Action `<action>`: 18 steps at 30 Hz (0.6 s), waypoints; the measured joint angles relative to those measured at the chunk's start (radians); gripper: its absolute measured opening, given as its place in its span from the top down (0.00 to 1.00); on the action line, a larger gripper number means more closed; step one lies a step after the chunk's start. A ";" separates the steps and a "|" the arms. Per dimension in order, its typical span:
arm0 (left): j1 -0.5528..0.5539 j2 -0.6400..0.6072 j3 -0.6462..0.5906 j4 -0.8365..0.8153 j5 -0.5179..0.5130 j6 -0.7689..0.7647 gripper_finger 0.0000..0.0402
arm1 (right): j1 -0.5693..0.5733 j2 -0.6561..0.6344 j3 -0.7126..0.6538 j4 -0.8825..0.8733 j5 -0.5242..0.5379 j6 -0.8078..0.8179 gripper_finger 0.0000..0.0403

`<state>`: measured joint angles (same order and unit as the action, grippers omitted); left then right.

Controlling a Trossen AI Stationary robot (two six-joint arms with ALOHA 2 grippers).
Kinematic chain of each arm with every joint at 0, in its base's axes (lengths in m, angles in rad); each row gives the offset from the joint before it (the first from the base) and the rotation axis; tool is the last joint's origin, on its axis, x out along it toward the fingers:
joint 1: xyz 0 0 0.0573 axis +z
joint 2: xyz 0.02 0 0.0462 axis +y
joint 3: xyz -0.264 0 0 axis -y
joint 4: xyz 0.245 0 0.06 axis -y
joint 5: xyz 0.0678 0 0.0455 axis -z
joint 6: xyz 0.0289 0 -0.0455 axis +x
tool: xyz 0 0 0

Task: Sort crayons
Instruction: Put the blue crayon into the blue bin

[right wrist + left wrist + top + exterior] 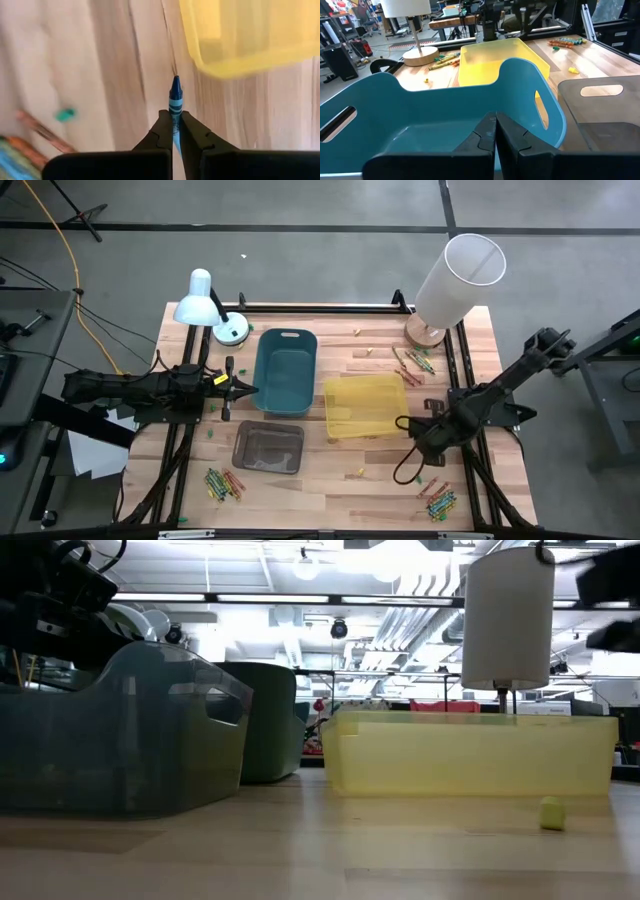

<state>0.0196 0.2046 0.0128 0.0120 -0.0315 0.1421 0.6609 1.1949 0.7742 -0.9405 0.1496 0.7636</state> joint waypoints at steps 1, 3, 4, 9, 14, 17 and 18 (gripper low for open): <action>0.000 0.000 0.000 0.000 0.000 0.000 1.00 | 0.000 -0.019 0.006 0.035 0.022 -0.003 1.00; 0.000 0.000 0.000 0.000 0.000 0.000 1.00 | 0.000 -0.061 0.017 0.128 0.091 -0.026 1.00; 0.000 0.000 0.000 0.000 0.000 0.000 1.00 | 0.000 -0.079 0.019 0.181 0.132 -0.054 1.00; 0.000 0.000 0.000 0.000 0.000 0.000 1.00 | -0.019 -0.142 0.026 0.474 0.338 -0.315 1.00; 0.000 0.000 0.000 0.000 0.000 0.000 1.00 | -0.132 -0.135 0.026 0.804 0.405 -0.639 1.00; 0.000 0.000 0.000 0.000 0.000 0.000 1.00 | -0.240 -0.102 0.012 1.016 0.342 -0.770 1.00; 0.000 0.000 0.000 0.000 0.000 0.000 1.00 | -0.278 -0.087 0.009 1.080 0.313 -0.794 1.00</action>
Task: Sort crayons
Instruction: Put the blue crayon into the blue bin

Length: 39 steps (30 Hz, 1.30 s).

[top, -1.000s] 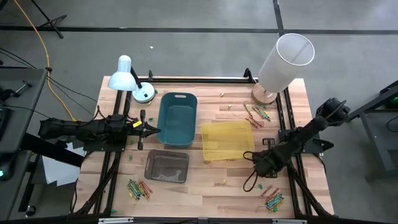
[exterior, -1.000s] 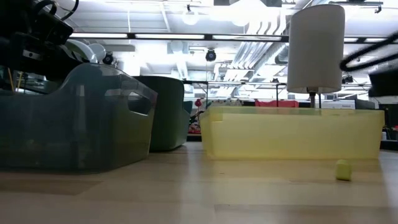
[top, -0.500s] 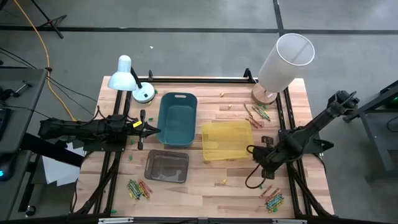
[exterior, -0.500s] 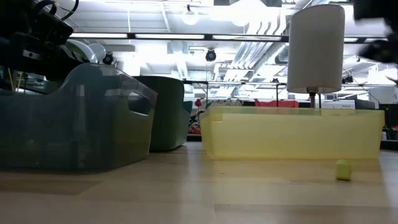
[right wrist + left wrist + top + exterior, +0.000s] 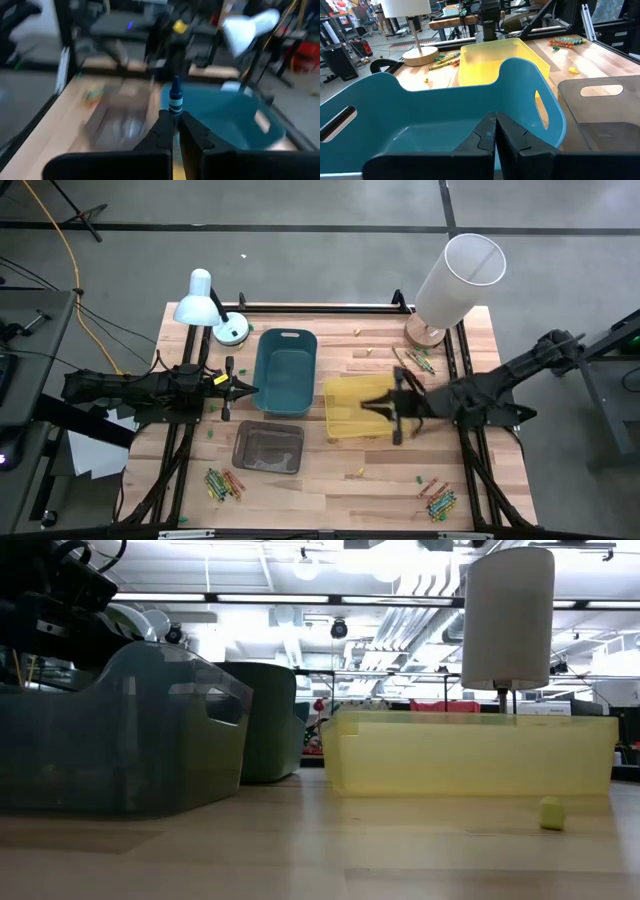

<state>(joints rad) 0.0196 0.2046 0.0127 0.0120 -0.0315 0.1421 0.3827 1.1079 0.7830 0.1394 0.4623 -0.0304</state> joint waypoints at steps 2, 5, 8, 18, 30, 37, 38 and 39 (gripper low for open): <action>0.000 0.000 0.000 0.000 0.000 0.000 1.00 | -0.084 0.038 -0.001 0.111 -0.083 -0.025 1.00; 0.000 0.000 0.000 0.000 0.000 0.000 1.00 | -0.205 0.125 -0.002 0.260 -0.245 -0.026 1.00; 0.000 0.000 0.000 0.000 0.000 0.000 1.00 | -0.309 0.242 -0.003 0.445 -0.416 -0.029 1.00; 0.000 0.000 0.000 0.000 0.000 0.000 1.00 | -0.480 0.616 0.105 0.717 -0.567 -0.193 0.98; 0.000 0.000 0.000 0.000 0.000 0.000 1.00 | -0.494 0.822 0.349 0.570 -0.594 -0.292 0.88; 0.000 0.000 0.000 0.000 0.000 0.000 1.00 | -0.501 0.811 0.356 0.548 -0.594 -0.246 0.76; 0.000 0.000 0.000 0.000 0.000 0.000 1.00 | -0.502 0.803 0.356 0.532 -0.591 -0.247 0.74; 0.000 0.000 0.000 0.000 0.000 0.000 1.00 | -0.502 0.793 0.356 0.511 -0.582 -0.260 0.72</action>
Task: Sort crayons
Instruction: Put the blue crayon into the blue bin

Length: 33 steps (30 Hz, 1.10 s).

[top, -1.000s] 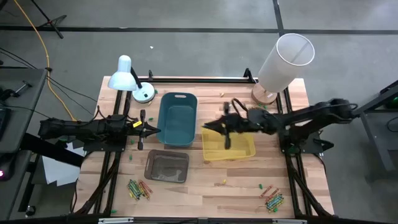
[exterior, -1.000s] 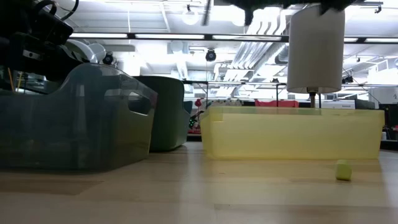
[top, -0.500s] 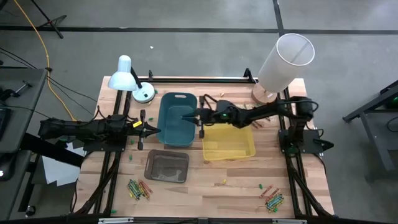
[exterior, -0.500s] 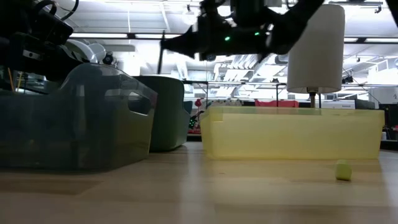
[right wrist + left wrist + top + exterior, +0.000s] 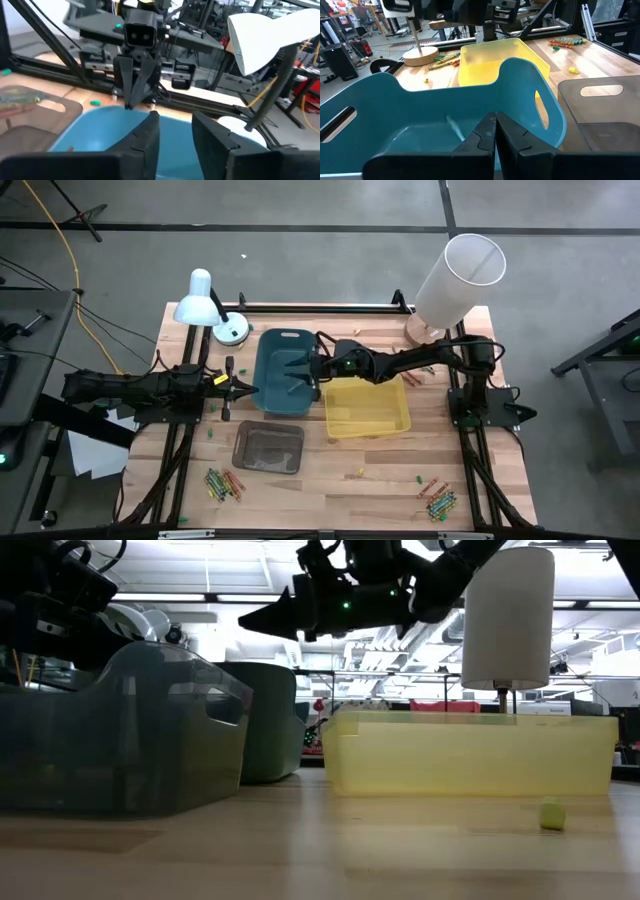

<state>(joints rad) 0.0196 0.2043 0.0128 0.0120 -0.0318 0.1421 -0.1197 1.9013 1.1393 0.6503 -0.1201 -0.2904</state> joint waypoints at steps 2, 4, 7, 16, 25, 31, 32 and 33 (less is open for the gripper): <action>0.000 0.000 0.000 0.000 0.000 0.000 1.00 | 0.000 -0.036 0.000 -0.082 0.016 -0.031 0.69; 0.000 0.000 0.000 0.000 0.000 0.000 1.00 | 0.000 -0.090 0.000 -0.182 0.042 -0.058 0.68; 0.000 0.000 0.000 0.000 0.000 0.000 1.00 | 0.008 -0.196 0.000 -0.426 0.101 -0.068 0.68; 0.000 0.000 0.000 0.000 0.000 0.000 1.00 | 0.082 -0.501 -0.036 -1.223 0.323 0.367 0.68; 0.000 0.000 0.000 0.000 0.000 0.000 1.00 | 0.143 -0.663 -0.239 -1.338 0.502 0.758 0.68; 0.000 0.000 0.000 0.000 0.000 0.000 1.00 | 0.143 -0.698 -0.288 -1.310 0.515 0.770 0.68; 0.000 0.000 0.000 0.000 0.000 0.000 1.00 | 0.142 -0.699 -0.287 -1.296 0.529 0.759 0.68; 0.000 0.000 0.000 0.000 0.000 0.000 1.00 | 0.140 -0.699 -0.285 -1.284 0.542 0.742 0.68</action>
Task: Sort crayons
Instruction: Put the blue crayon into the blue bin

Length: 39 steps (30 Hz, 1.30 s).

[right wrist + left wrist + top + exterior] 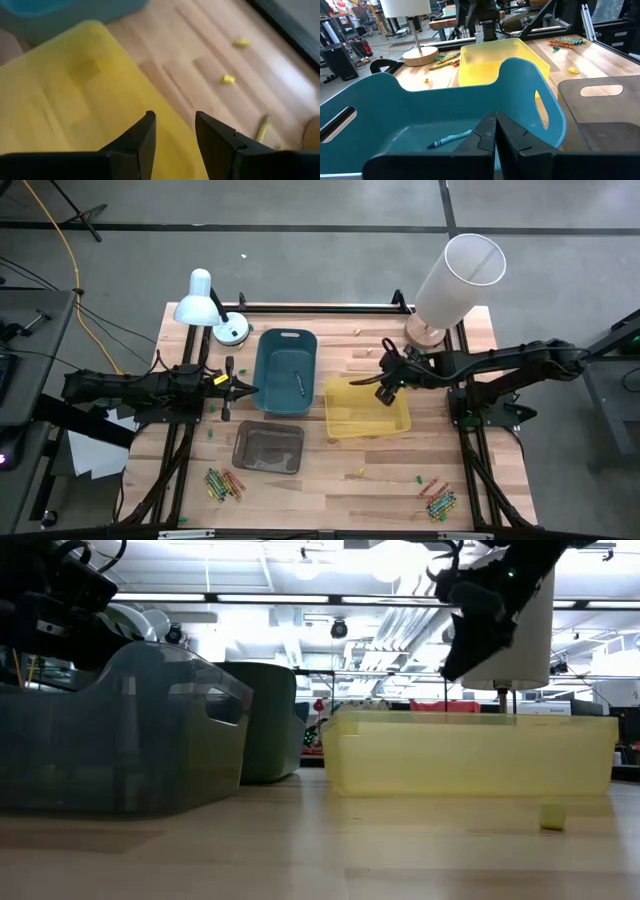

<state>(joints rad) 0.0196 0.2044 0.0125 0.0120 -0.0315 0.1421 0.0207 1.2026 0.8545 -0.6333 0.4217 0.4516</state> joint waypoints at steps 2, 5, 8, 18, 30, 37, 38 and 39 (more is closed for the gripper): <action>0.000 0.000 0.000 0.000 0.000 0.000 1.00 | 0.000 0.000 0.001 0.052 0.005 -0.036 0.68; 0.000 0.000 0.000 0.000 0.000 0.000 1.00 | -0.001 0.000 0.001 0.102 0.003 -0.071 0.68; 0.000 0.000 0.000 0.000 0.000 0.001 1.00 | -0.001 0.000 0.002 0.095 -0.019 -0.068 0.68; 0.000 0.000 0.000 0.048 0.000 0.072 1.00 | -0.001 0.000 0.002 -0.052 -0.031 -0.007 0.68; -0.006 0.003 0.026 0.357 0.054 -0.078 1.00 | -0.001 0.000 0.001 -0.034 0.053 -0.030 0.68; -0.100 0.176 0.282 0.125 0.061 -0.120 0.93 | -0.001 0.000 0.000 -0.031 0.042 0.032 0.68; -0.129 0.223 0.331 0.075 0.061 -0.138 0.90 | 0.001 0.000 0.000 -0.031 0.037 0.051 0.68; -0.161 0.270 0.380 0.030 0.065 -0.154 0.88 | 0.005 0.000 -0.001 -0.031 0.033 0.071 0.68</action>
<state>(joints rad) -0.1417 0.4744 0.3920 0.0416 0.0337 -0.0119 0.0254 1.2026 0.8539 -0.6644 0.4544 0.5227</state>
